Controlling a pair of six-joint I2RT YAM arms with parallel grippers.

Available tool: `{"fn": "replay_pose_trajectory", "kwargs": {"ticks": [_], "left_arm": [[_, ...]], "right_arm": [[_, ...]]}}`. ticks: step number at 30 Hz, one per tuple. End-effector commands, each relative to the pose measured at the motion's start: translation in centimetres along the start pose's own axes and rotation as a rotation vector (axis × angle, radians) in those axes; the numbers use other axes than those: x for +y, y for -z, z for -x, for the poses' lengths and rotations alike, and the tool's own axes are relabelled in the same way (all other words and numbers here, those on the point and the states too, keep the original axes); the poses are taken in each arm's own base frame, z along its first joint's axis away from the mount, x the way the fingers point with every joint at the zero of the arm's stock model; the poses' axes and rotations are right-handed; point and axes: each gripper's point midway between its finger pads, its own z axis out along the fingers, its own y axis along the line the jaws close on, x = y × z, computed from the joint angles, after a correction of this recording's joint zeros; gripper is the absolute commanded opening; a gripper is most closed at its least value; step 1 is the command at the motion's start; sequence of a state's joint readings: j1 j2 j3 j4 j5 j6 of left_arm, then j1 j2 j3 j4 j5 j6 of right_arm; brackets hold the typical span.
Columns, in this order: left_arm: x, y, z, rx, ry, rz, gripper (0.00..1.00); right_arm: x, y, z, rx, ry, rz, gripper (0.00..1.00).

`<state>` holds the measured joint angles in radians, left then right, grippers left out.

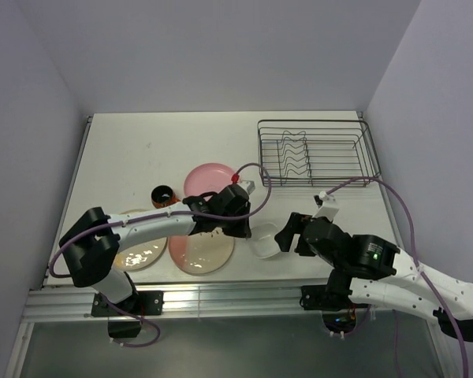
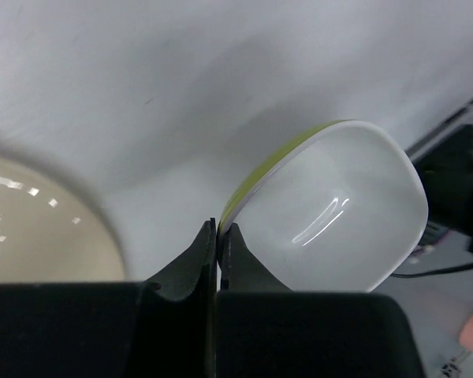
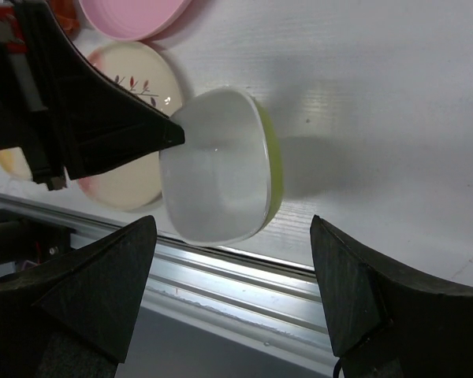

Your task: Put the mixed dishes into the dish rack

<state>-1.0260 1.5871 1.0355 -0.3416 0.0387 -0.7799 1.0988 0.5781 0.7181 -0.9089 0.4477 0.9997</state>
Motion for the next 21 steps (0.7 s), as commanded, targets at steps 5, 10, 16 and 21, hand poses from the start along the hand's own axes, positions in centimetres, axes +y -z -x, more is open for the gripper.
{"fn": "replay_pose_trajectory", "kwargs": {"ticks": [5, 10, 16, 21], "left_arm": [[-6.7, 3.0, 6.7, -0.094, -0.08, -0.216, 0.0], [-4.0, 2.8, 8.0, -0.07, -0.112, -0.051, 0.0], [-1.6, 3.8, 10.1, -0.101, -0.121, 0.104, 0.0], [-1.4, 4.1, 10.7, -0.102, -0.112, 0.118, 0.0]], "right_arm": [[0.8, 2.1, 3.6, -0.099, -0.01, 0.011, 0.86], [2.4, 4.0, 5.9, -0.12, 0.088, 0.041, 0.85], [4.5, 5.0, 7.7, -0.081, 0.272, 0.023, 0.83], [5.3, 2.8, 5.8, 0.046, 0.441, -0.028, 0.72]]}}
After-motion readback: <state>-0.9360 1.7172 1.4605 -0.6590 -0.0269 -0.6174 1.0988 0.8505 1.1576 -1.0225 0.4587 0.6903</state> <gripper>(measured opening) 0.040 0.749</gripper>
